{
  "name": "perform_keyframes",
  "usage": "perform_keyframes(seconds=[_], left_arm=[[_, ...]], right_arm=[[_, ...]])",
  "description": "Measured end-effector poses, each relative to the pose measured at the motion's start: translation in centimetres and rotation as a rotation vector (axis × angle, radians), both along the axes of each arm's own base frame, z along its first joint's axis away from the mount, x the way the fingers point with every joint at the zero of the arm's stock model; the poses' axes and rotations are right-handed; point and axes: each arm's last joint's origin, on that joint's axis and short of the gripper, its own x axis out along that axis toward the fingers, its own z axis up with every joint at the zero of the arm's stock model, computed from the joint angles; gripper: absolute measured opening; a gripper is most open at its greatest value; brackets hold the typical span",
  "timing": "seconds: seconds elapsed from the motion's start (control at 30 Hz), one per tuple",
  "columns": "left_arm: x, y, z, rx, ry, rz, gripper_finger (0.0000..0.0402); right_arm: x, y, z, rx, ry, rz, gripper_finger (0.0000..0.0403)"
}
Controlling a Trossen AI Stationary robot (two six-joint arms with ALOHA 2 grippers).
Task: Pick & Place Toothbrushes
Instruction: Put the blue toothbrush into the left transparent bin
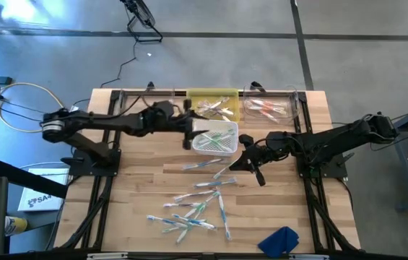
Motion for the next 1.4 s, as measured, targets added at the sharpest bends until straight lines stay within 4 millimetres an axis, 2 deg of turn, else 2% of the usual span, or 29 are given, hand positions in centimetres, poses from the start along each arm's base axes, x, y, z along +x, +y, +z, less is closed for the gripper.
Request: perform_keyframes(seconds=[0.37, 0.73, 0.87, 1.03, 1.2, 1.4], left_arm=[[-4.0, -3.1, 0.7, 0.076, -0.058, -0.063, 0.0191], [-7.3, -5.4, -0.3, 0.109, -0.076, -0.067, 0.0191], [-9.2, -6.3, -0.6, 0.136, -0.112, -0.037, 0.0191], [-11.6, -7.4, -2.2, 0.14, -0.156, -0.004, 0.0191], [-13.4, -7.8, -3.7, 0.129, -0.214, 0.04, 0.0191], [-13.9, -8.0, -4.4, 0.109, -0.222, 0.034, 0.0191]], right_arm=[[0.1, -0.1, 0.2, -0.036, -0.034, -0.02, 0.0016], [-0.1, -0.8, 1.2, -0.107, -0.133, -0.057, 0.0016], [-0.9, -1.7, 2.0, -0.106, -0.145, -0.092, 0.0012], [-2.5, -2.1, 2.7, -0.101, -0.15, -0.106, 0.0004], [-4.0, -2.3, 2.0, -0.105, -0.188, -0.155, 0.0003], [-5.5, -2.3, 0.5, -0.045, -0.304, -0.169, 0.0004]])
